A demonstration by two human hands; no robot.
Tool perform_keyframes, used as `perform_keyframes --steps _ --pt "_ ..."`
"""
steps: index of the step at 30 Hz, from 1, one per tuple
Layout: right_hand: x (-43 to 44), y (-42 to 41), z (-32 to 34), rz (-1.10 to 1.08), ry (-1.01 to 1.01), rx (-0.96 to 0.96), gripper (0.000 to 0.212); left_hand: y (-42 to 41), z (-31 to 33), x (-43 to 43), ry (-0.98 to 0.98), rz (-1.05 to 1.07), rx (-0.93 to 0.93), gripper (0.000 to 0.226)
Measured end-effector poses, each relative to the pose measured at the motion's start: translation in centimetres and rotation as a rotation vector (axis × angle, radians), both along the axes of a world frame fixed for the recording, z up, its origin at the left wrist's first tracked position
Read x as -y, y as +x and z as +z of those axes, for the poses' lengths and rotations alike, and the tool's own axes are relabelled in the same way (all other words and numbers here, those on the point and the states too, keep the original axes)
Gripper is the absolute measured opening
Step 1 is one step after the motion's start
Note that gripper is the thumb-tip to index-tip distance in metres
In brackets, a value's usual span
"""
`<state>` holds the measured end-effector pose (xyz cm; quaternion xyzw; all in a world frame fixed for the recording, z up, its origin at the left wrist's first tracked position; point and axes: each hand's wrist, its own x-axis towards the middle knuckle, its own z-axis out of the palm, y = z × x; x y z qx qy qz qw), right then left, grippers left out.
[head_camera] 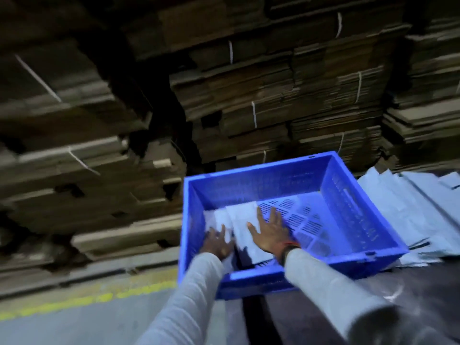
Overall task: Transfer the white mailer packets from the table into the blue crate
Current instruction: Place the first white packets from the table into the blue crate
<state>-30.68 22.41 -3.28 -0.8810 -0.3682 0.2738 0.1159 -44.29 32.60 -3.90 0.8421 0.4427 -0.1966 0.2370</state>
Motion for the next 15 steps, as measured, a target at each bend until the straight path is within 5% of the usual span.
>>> perform_keyframes --steps 15 --pt "3.9 -1.2 6.3 0.077 0.08 0.139 0.067 -0.3 0.4 1.5 0.115 0.169 0.147 0.072"
